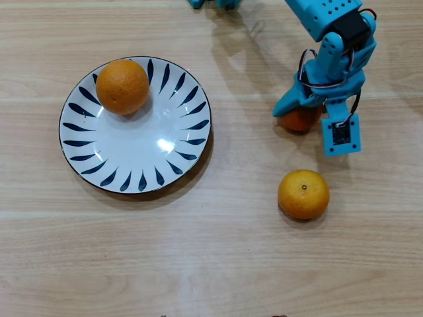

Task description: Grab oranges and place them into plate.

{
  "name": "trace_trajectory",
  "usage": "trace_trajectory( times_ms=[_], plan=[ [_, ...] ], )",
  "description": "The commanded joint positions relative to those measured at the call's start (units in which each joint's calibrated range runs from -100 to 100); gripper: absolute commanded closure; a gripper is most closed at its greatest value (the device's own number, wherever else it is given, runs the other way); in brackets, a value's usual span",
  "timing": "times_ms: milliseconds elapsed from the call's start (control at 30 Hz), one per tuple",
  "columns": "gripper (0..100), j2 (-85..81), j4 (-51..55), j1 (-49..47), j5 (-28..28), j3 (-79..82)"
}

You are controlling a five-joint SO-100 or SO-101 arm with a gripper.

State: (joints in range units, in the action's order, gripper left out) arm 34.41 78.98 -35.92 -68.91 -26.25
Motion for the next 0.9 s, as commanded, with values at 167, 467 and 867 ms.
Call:
trace_trajectory(
  times_ms=[167, 467, 867],
  plan=[
    [73, -0.7, 0.0, 0.6, 0.1, -2.4],
    [73, -11.5, 1.3, 4.4, 7.5, -4.2],
    [73, -35.8, -5.7, 27.7, 32.3, 11.4]
  ],
)
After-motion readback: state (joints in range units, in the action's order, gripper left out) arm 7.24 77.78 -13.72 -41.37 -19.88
